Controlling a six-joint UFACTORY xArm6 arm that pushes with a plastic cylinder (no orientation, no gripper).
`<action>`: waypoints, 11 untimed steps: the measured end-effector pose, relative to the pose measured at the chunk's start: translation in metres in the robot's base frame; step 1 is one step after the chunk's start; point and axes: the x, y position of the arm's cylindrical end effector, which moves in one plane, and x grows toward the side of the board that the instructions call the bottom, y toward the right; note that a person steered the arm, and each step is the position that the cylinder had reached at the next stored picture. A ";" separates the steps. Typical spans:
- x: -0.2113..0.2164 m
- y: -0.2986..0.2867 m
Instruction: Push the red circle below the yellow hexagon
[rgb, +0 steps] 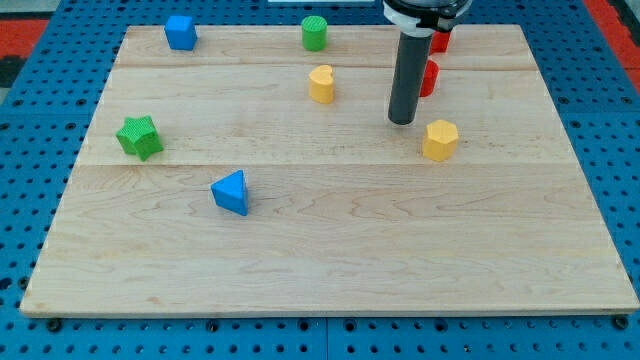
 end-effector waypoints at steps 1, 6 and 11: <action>0.000 0.000; -0.095 0.122; -0.037 0.001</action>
